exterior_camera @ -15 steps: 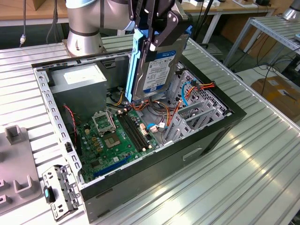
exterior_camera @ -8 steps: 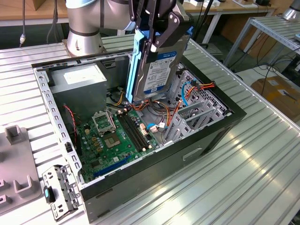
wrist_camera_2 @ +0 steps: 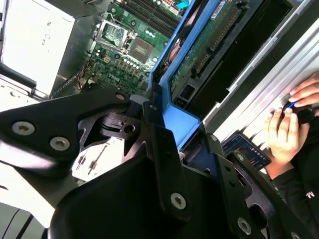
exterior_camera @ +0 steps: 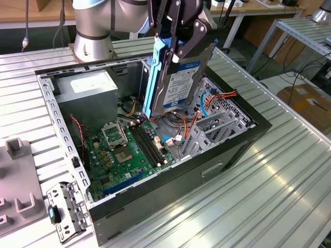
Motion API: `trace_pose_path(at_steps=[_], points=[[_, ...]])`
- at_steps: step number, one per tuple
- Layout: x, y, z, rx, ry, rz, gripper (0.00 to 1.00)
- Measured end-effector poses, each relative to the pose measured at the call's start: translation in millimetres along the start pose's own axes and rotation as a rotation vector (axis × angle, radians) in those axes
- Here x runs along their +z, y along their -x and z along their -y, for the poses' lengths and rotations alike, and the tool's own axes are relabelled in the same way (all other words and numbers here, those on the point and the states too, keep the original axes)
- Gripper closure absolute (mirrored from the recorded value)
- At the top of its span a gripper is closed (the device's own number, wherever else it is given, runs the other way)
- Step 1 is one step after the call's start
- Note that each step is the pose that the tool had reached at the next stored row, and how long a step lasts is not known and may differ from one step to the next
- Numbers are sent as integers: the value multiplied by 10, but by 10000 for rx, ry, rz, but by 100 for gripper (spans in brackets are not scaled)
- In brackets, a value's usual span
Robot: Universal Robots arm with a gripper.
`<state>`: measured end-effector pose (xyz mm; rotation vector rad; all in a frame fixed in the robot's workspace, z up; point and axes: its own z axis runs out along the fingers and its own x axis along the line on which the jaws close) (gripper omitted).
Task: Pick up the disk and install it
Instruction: 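Insert the disk into the insertion slot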
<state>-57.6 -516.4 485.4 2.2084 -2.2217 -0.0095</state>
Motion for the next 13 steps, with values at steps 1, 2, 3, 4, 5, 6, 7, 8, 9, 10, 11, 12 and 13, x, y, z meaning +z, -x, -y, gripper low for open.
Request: trace_pose_path(at_steps=[1,2,3,4,5,6,7,8,9,10,11,12,13], points=[[0,-1,12,0,0,1,63],[1,-2,28,0,-1,1,63],[0,-2,46,0,1,0,63],[0,-1,66,0,0,0,63],[2,-1,102,1,0,-5,63],[3,-1,137,0,0,-13,63],[5,-2,175,0,0,-19,63],[6,-3,198,-1,-1,-21,63],[7,-4,217,-1,0,-24,63],[6,-6,235,0,1,-27,63],[8,-10,253,1,1,-29,63],[10,-22,269,0,0,-29,63],[11,-34,278,1,0,-29,63]])
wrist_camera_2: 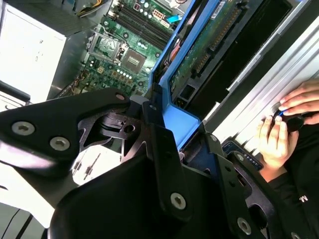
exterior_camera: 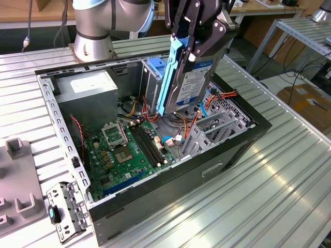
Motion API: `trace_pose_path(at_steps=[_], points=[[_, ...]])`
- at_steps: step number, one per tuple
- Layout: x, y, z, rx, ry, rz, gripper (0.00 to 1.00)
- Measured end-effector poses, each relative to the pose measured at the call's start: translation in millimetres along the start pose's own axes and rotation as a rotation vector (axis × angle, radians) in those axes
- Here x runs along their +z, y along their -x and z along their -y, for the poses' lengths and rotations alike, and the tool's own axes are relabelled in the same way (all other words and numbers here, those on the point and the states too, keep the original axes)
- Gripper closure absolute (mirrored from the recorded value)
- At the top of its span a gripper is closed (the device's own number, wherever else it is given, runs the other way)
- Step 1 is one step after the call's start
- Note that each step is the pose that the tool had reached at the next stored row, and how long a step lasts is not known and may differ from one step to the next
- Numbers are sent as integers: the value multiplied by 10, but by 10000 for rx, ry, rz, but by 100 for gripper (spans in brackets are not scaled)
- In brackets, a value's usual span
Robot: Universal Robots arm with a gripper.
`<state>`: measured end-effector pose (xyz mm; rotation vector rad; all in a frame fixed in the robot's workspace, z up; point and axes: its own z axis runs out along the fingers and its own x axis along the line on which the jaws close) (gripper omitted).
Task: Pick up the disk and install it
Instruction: 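Insert the disk into the insertion slot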
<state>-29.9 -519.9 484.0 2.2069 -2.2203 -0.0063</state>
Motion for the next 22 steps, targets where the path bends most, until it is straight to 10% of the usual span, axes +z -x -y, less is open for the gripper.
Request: trace_pose_path(at_steps=[22], points=[[34,-380,256,0,0,-9,63]])
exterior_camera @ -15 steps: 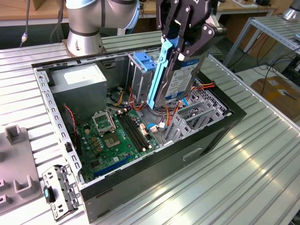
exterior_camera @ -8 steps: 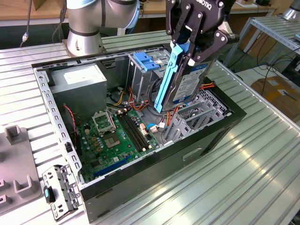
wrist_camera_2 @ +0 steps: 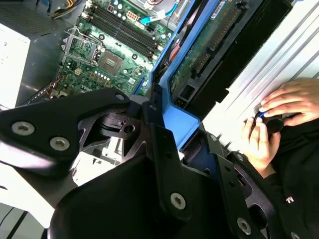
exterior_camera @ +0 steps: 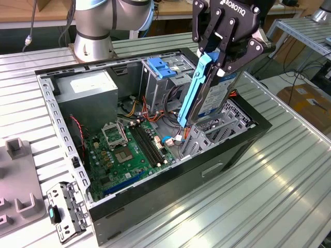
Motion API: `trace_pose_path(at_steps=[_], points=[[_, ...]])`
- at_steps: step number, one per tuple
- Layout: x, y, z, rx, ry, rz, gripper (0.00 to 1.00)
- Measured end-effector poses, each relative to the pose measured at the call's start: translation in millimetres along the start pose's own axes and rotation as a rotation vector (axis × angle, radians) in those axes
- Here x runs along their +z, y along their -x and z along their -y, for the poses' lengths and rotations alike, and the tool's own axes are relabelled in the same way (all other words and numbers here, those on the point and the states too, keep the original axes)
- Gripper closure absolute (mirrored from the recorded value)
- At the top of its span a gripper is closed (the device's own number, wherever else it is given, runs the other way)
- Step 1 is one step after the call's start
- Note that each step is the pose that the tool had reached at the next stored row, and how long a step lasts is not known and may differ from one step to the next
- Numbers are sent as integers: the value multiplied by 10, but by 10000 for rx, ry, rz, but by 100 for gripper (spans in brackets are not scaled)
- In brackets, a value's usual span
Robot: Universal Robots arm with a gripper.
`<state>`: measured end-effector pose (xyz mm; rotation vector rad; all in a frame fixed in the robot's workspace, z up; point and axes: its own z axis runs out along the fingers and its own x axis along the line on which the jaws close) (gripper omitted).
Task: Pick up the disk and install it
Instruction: 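Insert the disk into the insertion slot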
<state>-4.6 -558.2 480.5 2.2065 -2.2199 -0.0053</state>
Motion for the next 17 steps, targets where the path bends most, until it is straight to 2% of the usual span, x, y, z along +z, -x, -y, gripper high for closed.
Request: trace_pose_path(at_steps=[12,17], points=[[0,-4,8,0,0,-2,63],[1,-46,9,0,0,0,63]])
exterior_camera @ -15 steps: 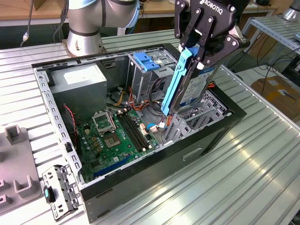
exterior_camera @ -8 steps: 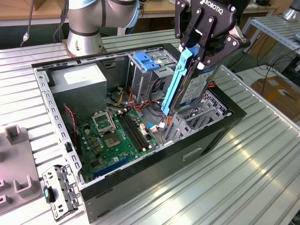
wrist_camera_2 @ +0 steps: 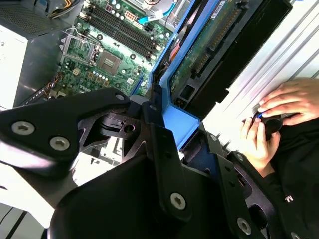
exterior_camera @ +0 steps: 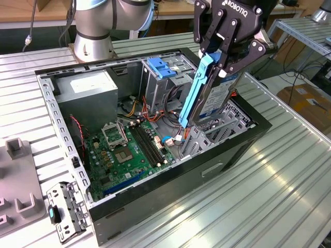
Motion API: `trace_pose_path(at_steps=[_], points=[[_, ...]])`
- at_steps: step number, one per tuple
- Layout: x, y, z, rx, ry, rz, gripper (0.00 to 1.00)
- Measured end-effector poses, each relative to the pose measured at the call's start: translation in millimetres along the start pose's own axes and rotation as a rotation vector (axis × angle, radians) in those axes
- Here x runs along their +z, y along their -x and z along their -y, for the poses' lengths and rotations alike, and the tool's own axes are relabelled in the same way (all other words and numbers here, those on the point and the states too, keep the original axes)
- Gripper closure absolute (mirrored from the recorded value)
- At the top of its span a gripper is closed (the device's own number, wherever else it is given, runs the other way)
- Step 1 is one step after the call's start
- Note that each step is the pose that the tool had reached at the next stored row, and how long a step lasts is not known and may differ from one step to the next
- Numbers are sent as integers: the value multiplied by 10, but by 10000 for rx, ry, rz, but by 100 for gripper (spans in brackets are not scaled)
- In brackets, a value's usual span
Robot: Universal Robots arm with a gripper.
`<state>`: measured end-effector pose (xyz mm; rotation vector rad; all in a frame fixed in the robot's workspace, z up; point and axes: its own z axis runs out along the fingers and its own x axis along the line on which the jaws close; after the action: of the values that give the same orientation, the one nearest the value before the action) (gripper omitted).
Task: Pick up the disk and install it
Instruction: 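Insert the disk into the insertion slot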
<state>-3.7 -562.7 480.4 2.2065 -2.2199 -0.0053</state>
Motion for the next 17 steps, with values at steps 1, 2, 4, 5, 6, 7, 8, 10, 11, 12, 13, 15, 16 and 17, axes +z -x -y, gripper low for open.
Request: trace_pose_path(at_steps=[1,2,4,5,6,7,8,10,11,12,13,15,16,17], points=[[1,-9,0,0,0,0,63],[1,-17,2,0,0,1,63],[2,-19,15,-1,0,0,63],[2,-19,37,0,0,-2,63],[2,-20,67,0,0,-2,63],[2,-19,96,0,1,-2,63],[2,-19,116,0,0,-2,63],[5,-19,169,0,0,-2,63],[8,-19,187,1,0,-1,63],[12,-19,212,0,0,-1,63],[21,-19,258,0,0,-2,63],[34,-19,302,0,0,-2,63],[43,-18,336,0,0,-1,63],[52,-18,369,0,0,-1,63]])
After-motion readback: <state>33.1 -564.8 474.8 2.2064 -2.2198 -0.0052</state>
